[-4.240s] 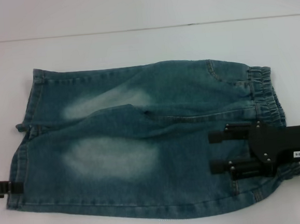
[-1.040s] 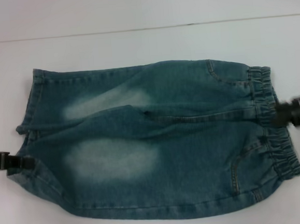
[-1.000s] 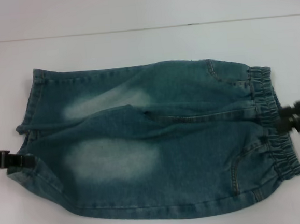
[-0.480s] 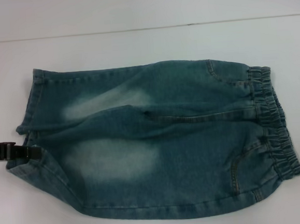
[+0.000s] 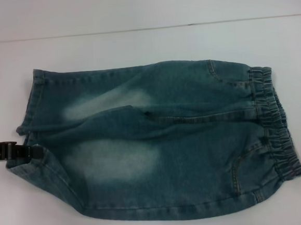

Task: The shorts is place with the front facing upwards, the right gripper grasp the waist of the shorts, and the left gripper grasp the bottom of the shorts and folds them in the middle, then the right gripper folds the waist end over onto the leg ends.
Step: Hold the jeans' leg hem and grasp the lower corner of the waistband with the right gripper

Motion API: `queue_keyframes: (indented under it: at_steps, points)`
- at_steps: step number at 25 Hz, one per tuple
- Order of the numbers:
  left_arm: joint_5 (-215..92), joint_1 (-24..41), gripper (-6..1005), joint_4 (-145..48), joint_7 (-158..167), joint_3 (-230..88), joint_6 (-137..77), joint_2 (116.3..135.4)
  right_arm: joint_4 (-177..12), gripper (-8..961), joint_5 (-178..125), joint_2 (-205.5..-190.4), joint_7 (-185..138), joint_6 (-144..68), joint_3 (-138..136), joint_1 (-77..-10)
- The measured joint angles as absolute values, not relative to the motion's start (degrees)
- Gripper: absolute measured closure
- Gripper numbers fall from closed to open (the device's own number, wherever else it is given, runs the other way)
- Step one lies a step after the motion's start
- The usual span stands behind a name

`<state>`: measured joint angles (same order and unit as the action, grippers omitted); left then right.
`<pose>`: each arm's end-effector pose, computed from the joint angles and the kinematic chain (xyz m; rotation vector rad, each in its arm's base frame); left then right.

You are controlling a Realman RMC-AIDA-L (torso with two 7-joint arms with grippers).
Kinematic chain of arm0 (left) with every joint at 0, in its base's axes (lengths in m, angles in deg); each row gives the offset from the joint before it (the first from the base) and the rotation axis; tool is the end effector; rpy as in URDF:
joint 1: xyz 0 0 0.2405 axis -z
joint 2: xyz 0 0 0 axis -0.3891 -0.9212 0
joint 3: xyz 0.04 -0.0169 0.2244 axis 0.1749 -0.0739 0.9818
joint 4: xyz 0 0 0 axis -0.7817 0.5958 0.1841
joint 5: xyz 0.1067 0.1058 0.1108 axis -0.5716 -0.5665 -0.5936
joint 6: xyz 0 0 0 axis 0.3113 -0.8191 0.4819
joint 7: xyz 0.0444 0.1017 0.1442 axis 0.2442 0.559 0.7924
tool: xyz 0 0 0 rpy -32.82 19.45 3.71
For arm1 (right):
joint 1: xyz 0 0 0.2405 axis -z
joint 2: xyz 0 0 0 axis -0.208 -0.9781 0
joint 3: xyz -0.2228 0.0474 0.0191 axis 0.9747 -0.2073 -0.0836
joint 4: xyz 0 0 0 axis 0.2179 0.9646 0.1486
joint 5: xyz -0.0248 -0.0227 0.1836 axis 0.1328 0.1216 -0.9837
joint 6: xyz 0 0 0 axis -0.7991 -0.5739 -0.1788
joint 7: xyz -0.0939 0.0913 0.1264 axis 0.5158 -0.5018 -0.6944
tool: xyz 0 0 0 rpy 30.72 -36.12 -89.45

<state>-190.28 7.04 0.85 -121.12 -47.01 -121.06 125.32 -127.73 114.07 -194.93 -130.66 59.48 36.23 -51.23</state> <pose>-0.2764 0.2954 0.0391 -2.4002 -1.6553 -0.2871 0.2737 0.2886 0.0419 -2.8797 1.1263 -0.4900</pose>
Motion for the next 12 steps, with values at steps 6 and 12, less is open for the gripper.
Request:
queue_keyframes:
  at_steps: [6, 12]
  points:
    - [-190.2, 7.1, 985, 0.8, -121.1, -47.0, -120.8, 125.29, -127.6, 127, 114.6, -195.47, -131.3, 58.9, 39.4, -51.8]
    - [-189.7, 7.0, 986, 0.8, -121.1, -47.0, -121.1, 125.29, -127.6, 127, 115.6, -196.46, -131.8, 58.3, 41.1, -52.0]
